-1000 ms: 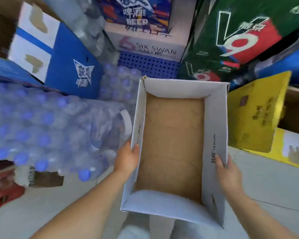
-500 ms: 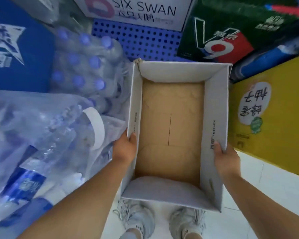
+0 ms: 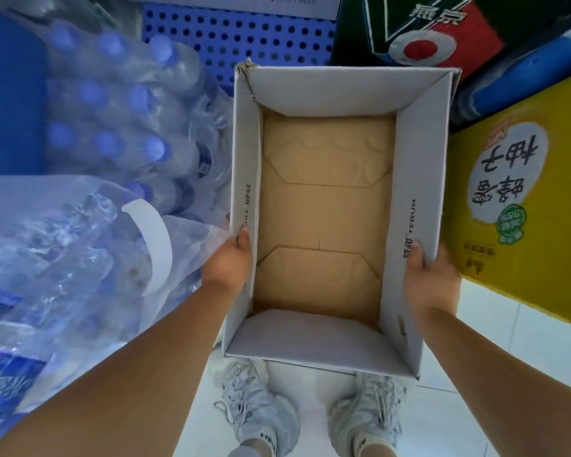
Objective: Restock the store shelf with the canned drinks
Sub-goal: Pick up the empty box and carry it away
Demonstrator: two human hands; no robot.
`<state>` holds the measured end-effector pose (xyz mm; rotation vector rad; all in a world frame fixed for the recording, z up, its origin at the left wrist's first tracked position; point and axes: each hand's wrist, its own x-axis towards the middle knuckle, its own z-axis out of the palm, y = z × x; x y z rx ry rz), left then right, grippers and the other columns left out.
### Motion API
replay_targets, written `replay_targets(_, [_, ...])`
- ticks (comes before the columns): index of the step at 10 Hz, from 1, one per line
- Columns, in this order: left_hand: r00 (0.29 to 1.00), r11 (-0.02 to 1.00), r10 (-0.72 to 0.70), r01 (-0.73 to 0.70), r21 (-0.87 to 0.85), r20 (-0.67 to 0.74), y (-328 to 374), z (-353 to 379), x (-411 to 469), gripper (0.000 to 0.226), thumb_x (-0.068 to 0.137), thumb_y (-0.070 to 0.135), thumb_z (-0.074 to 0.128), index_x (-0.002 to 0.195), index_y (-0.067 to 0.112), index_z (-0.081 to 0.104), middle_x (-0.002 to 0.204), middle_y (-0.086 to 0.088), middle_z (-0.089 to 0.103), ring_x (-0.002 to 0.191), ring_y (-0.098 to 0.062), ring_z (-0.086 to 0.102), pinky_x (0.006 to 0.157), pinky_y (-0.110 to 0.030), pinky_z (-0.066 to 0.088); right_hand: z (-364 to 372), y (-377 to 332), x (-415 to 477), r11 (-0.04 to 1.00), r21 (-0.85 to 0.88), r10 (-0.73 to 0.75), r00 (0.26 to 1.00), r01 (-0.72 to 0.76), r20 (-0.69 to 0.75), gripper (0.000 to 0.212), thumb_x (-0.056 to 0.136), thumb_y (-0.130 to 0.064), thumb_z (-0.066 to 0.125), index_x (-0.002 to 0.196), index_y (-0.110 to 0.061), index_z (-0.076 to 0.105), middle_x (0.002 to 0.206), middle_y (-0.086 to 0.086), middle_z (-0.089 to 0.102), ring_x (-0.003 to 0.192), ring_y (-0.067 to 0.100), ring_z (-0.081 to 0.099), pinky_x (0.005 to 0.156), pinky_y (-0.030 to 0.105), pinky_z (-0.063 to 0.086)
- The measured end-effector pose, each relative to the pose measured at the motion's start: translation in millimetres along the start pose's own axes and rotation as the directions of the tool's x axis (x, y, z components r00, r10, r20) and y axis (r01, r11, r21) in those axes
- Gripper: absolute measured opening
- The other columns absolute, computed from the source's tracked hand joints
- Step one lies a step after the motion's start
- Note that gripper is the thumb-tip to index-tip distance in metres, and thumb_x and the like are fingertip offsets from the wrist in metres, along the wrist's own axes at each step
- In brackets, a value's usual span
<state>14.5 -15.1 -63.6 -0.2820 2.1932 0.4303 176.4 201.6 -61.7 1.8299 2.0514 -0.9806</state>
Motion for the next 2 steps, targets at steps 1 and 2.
replay_targets(1, [0.995,0.986,0.066,-0.076,-0.146,-0.073,0.0,-1.2,3.9,0.038,0.102,0.045,0.038,0.126,0.017,0.047,0.12,-0.009,0.059,0.092,-0.019,0.059,0.072,-0.022,0.048,-1.1,-4.2,2.7,0.998,0.027,0.05,0.995,-0.053,0.088,0.039,0.099,-0.04,0.043,0.126,-0.013,0.051,0.116,0.018,0.063,0.101,0.04,0.06,0.087,0.047,0.05])
replay_targets(2, [0.998,0.974,-0.021,0.008,-0.224,-0.057,2.9,-10.4,-6.9,0.073,0.083,0.073,0.052,0.142,0.034,0.034,0.129,0.002,0.057,0.11,-0.018,0.058,0.091,-0.026,0.052,-13.4,-6.1,4.0,0.958,0.118,0.219,0.934,-0.26,0.283,0.056,0.092,-0.049,0.055,0.137,-0.02,0.043,0.125,0.013,0.06,0.109,0.037,0.058,0.096,0.049,0.048])
